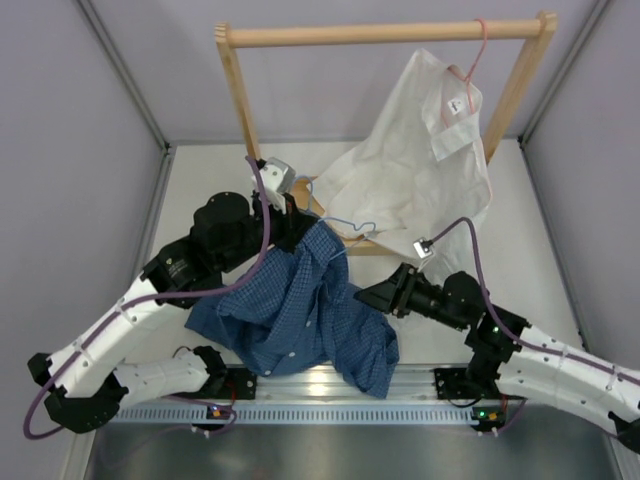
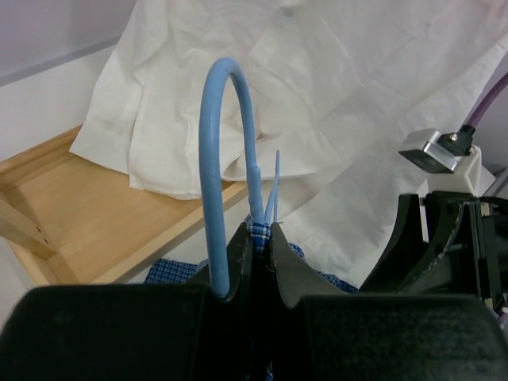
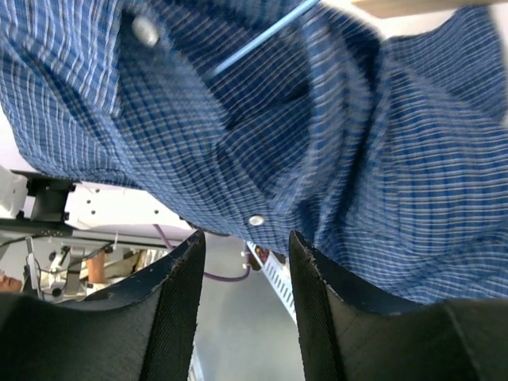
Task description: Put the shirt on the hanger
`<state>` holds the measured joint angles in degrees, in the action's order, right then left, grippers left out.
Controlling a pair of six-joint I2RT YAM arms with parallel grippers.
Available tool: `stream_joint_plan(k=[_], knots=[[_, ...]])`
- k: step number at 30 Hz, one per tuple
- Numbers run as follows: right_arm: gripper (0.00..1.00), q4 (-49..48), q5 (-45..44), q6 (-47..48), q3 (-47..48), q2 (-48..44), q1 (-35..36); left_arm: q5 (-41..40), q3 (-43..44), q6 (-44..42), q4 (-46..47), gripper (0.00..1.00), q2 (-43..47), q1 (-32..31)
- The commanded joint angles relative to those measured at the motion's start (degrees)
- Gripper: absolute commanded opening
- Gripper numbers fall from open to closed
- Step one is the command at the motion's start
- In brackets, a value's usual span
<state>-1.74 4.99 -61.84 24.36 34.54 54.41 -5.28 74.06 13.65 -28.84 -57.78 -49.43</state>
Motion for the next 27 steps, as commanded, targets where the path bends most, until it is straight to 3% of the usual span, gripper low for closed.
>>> stream_joint_plan(k=[1,7,14,20,27], knots=[[0.44,-9.9,-9.4,-2.8,1.0,4.6,7.2,-2.2,-1.3,1.6,6.3,0.0,0.6,-0.1],[0.39,-17.6,-17.1,-7.7,-0.9,11.4,12.6,-1.1,-2.9,2.1,7.7,0.0,0.8,-0.1],[0.38,-18.1,-25.5,-10.5,-0.8,14.9,16.5,-1.3,-4.4,1.8,8.5,0.0,1.5,-0.1],[0.46,-16.2,-27.9,-12.2,-1.0,15.7,17.8,-2.0,-5.2,1.7,9.0,0.0,2.3,-0.1],[0.48,-15.2,-31.3,-13.8,-2.5,15.1,19.7,-2.8,-6.0,1.6,9.8,0.0,3.0,-0.1]])
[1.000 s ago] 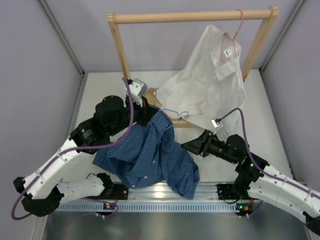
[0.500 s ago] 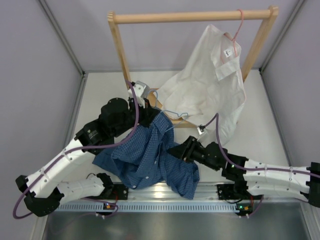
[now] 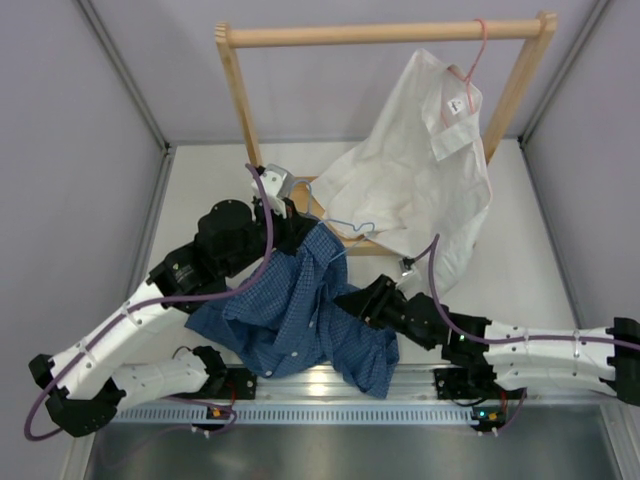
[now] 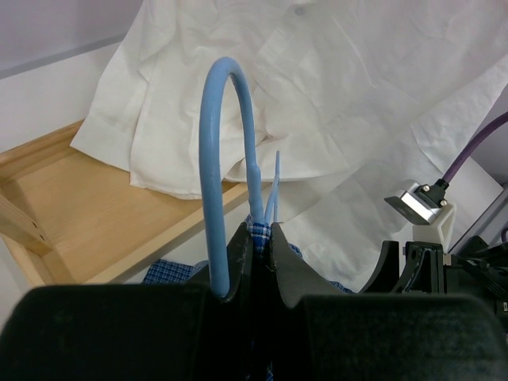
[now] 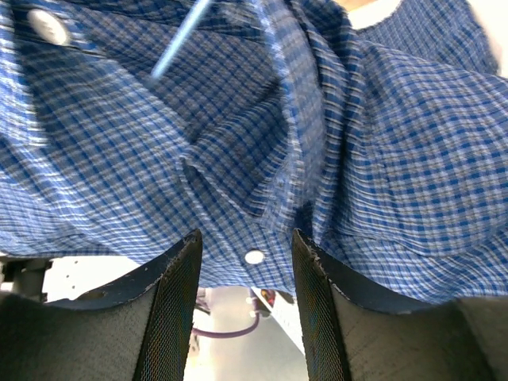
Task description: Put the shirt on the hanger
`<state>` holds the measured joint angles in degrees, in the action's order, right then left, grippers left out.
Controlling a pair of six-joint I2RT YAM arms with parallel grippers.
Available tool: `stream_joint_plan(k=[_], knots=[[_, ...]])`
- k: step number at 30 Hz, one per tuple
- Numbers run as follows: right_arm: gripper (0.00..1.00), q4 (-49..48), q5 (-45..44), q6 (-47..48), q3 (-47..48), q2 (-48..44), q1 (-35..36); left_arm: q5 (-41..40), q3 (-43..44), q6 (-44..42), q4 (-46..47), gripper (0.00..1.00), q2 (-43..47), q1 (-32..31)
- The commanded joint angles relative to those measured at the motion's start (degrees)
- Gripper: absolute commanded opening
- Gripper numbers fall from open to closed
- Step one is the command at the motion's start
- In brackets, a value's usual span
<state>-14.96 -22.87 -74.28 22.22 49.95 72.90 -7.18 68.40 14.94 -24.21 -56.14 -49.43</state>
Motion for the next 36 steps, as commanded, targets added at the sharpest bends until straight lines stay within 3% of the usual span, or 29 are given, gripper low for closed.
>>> stream_joint_plan(k=[1,25,30,36], knots=[[0.47,-1.9,-3.4,-1.4,-0.2,0.0,1.2,-0.9,-0.5,0.4,5.2,0.0,1.4,-0.1],[0.3,-9.6,-1.7,0.8,3.3,8.8,-0.1,1.1,-1.9,0.7,5.3,0.0,2.9,-0.1],[0.22,-9.9,-1.8,0.7,4.0,9.6,-0.5,1.6,-2.5,0.6,5.6,0.0,3.3,-0.1],[0.05,-8.1,-3.5,0.7,2.4,8.6,-2.1,2.3,-2.9,0.2,5.6,0.0,4.5,-0.1]])
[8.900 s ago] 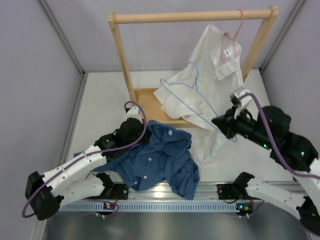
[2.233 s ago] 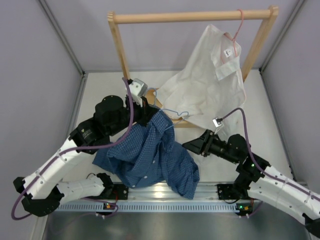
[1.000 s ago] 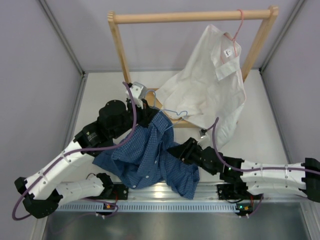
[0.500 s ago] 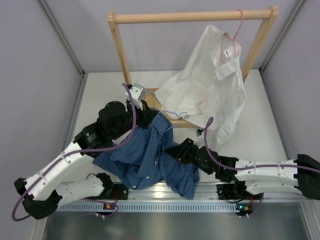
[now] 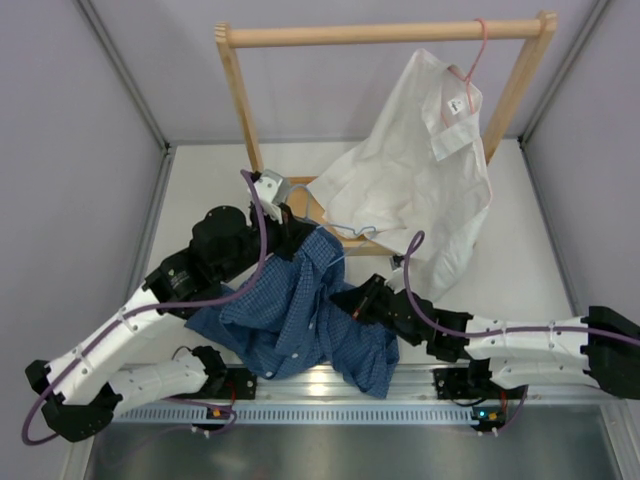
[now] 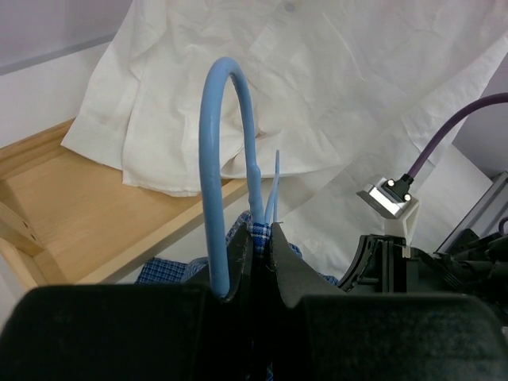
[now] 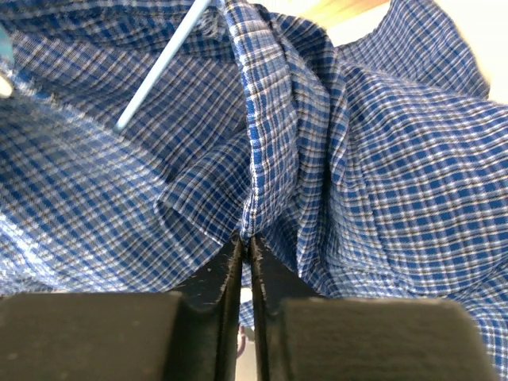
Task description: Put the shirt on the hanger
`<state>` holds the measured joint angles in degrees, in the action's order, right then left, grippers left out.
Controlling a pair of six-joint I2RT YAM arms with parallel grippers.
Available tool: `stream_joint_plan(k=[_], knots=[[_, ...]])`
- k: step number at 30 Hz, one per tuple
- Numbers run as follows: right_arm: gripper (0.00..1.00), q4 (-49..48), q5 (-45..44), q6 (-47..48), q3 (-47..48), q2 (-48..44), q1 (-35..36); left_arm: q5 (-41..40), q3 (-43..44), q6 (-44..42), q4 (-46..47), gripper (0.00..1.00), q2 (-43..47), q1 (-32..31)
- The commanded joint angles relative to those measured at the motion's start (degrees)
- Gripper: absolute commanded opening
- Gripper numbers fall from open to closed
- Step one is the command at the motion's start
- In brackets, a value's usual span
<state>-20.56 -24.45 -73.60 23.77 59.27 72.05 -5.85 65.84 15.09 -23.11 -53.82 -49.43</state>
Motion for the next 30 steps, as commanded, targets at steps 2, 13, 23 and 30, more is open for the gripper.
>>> stream_joint_plan(k=[2,13,23,30], knots=[[0.0,-1.0,-1.3,0.2,0.6,-1.3,-3.0,1.5,-0.6,-0.1,4.4,0.0,3.2,-0.1],[0.0,-0.6,13.2,8.8,-2.2,-6.5,-20.7,7.3,-5.3,-1.8,4.4,0.0,10.4,0.0],[0.0,4.6,26.8,20.2,4.7,-3.6,-33.3,8.9,-8.5,-3.8,3.8,0.0,16.7,-0.1],[0.0,9.1,26.3,27.7,10.0,-5.1,-35.7,6.9,-6.1,-5.6,-3.7,0.0,16.0,-0.1]])
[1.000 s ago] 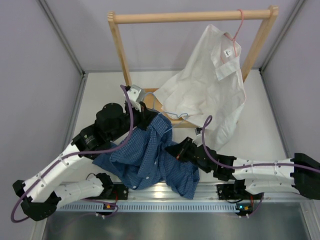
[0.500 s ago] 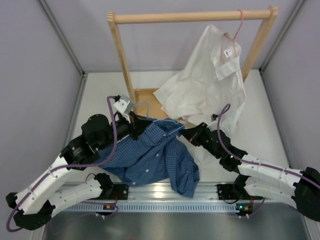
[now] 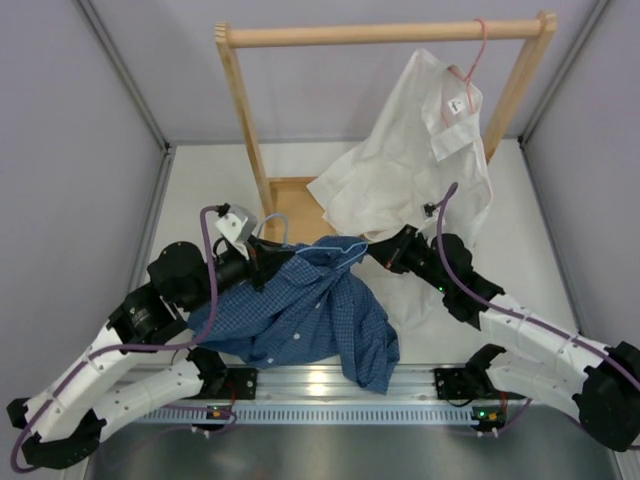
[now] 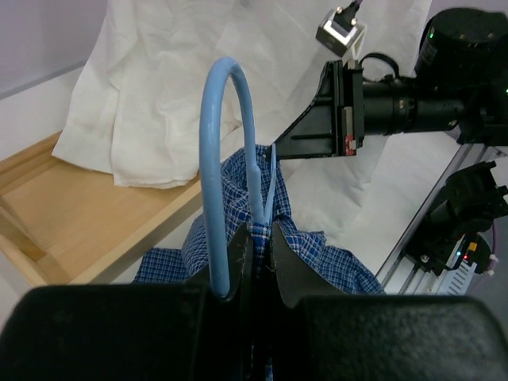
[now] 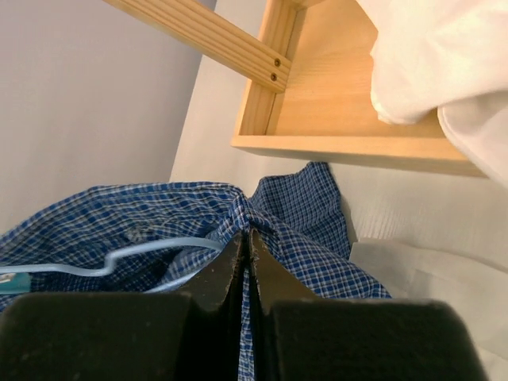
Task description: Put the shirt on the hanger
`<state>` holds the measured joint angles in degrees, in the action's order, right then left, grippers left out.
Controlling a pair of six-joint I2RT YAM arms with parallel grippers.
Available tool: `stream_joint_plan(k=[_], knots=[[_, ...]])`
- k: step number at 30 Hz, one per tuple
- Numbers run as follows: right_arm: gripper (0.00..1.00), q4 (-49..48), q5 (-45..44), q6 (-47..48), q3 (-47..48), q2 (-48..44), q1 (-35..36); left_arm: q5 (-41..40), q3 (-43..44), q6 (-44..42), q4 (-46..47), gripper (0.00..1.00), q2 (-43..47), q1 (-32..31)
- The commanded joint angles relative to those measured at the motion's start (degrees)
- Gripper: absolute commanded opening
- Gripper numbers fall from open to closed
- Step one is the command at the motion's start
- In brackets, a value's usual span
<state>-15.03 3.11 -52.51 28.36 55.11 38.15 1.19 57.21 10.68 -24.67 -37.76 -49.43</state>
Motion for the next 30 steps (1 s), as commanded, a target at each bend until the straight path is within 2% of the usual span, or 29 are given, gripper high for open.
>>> stream_joint_plan(k=[1,7,17,20,25,28,29,30], knots=[[0.0,5.0,-1.4,7.8,6.7,-0.9,-1.8,-0.5,2.8,-1.5,-2.9,0.0,-0.3,-0.1],[0.0,11.2,-2.5,13.4,12.2,-2.0,-1.9,-4.8,2.3,-1.1,-4.5,0.0,-0.6,-0.1],[0.0,6.4,8.6,13.1,10.9,-4.8,-1.2,-8.3,4.1,2.3,-3.3,0.0,-3.8,-0.1],[0.0,4.9,11.8,12.9,10.7,-5.7,1.4,-13.8,4.0,6.6,-0.2,0.0,-5.1,-0.1],[0.0,1.6,9.7,10.3,6.6,-9.1,10.4,-21.7,4.8,10.9,6.1,0.0,-8.9,-0.1],[0.0,-1.6,6.8,9.7,4.8,-8.4,15.6,-18.3,3.3,9.9,12.7,0.0,-9.2,-0.1],[0.0,-1.8,5.7,9.8,4.6,-7.0,16.5,-16.3,2.7,9.4,17.7,0.0,-9.1,0.0],[0.0,-1.9,5.2,10.2,4.5,-6.1,17.6,-11.3,2.3,8.1,20.0,0.0,-9.1,0.0]])
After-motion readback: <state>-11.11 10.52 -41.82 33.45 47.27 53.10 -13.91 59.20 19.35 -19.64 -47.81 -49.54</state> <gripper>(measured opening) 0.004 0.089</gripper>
